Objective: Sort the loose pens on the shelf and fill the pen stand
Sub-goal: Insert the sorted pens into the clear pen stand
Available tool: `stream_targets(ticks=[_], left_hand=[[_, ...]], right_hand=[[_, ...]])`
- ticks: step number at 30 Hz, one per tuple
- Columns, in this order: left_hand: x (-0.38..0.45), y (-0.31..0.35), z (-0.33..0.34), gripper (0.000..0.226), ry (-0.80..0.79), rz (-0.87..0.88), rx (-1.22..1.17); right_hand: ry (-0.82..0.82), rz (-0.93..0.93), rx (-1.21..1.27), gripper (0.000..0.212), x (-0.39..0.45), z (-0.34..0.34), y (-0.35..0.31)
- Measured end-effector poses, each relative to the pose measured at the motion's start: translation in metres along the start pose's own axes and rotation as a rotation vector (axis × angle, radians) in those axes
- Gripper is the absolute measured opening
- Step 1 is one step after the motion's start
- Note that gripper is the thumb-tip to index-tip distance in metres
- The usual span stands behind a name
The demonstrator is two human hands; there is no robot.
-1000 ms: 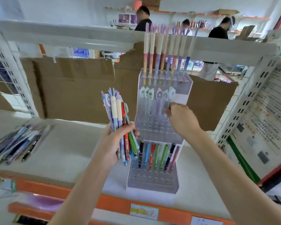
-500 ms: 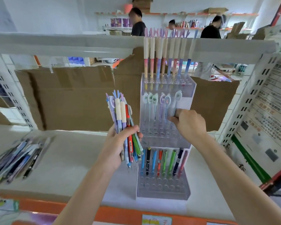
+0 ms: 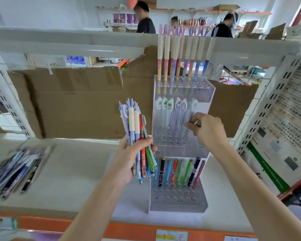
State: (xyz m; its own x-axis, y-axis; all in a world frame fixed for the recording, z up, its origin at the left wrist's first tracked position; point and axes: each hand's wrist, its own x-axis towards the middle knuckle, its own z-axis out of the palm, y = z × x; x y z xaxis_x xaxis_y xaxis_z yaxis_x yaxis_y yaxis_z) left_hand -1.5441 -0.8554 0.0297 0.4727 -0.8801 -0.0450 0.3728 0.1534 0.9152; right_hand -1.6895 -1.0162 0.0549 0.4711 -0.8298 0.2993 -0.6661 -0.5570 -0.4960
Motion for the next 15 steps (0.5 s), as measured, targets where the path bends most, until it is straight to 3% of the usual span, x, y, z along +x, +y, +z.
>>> stream_targets(ticks=[9,15], left_hand=[[-0.006,0.000,0.000,0.019,-0.019,-0.035,0.002],[-0.009,-0.002,-0.001,0.037,-0.022,-0.060,-0.025]], right_hand=[[0.025,-0.007,-0.013,0.025,-0.003,0.003,0.001],[0.074,0.030,0.014,0.021,-0.027,-0.008,-0.012]])
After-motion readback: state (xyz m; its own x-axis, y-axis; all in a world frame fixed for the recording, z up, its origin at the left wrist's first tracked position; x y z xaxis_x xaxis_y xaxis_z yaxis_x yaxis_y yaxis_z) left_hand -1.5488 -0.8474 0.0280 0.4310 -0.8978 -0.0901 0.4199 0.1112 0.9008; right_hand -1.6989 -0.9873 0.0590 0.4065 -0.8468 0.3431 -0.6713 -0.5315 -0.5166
